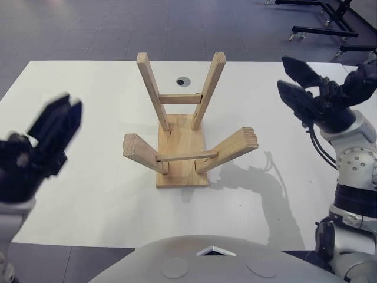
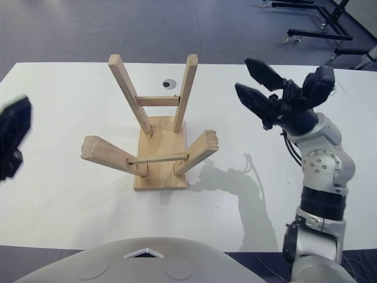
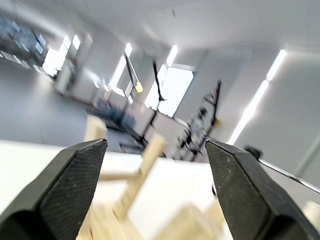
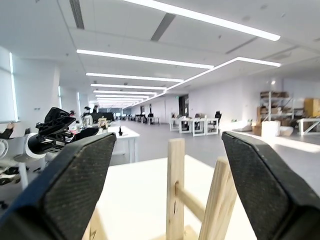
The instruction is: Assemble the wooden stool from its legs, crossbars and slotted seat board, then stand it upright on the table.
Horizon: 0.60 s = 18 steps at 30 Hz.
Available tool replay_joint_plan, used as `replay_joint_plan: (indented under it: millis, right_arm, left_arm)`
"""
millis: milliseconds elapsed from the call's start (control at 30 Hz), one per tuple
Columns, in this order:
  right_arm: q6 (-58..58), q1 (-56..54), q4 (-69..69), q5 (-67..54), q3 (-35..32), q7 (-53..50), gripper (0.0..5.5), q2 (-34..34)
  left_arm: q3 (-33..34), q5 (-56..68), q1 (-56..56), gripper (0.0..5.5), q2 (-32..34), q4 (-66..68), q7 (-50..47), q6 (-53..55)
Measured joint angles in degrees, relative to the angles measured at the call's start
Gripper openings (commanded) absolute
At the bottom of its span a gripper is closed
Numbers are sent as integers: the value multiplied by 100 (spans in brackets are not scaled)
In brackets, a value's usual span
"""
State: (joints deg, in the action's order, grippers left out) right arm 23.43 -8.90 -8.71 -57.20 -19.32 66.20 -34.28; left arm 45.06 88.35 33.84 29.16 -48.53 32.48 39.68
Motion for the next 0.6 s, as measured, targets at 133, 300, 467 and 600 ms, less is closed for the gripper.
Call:
replay_joint_plan:
  millis: [133, 300, 467, 600]
  right_arm:
    - [0, 1171, -124, 516, 251, 1041, 390, -490]
    - [-572, 1725, -387, 1494, 1162, 1423, 390, -481]
    - [-955, 2049, -533, 2128, 1938, 1536, 390, -374]
    - [-1655, 2022, -115, 3072, 2518, 1404, 390, -278]
  left_arm:
    - [-654, -1555, 1535, 360, 90, -59, 1712, 111]
    - [-2106, -3862, 1808, 360, 622, 116, 2123, -349]
    - [-3091, -5019, 1394, 360, 742, 518, 1940, -723]
    - [-3760, -5562, 774, 360, 614, 1008, 1603, -874]
